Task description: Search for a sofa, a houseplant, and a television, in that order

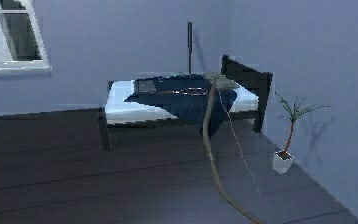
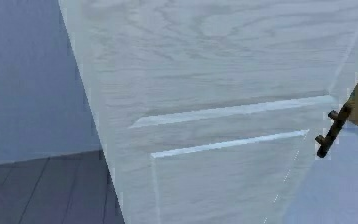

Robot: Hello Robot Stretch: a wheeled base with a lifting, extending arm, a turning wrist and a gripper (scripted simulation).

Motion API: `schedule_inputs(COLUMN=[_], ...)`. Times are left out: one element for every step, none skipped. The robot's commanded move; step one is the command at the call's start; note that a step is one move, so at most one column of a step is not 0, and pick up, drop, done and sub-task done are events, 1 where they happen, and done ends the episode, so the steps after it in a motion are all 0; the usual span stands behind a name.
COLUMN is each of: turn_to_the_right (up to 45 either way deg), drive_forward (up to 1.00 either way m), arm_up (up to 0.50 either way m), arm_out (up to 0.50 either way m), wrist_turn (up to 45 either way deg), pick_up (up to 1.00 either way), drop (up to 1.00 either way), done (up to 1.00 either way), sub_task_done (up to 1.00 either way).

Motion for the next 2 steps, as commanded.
schedule_inputs(turn_to_the_right=[0.0,-9.0], drive_forward=[0.15,0.0], arm_up=[0.0,0.0], arm_out=[0.0,0.0], wrist_turn=[0.0,0.0], pick_up=[0.0,0.0], drop=[0.0,0.0], done=[0.0,0.0], sub_task_done=[0.0,0.0])
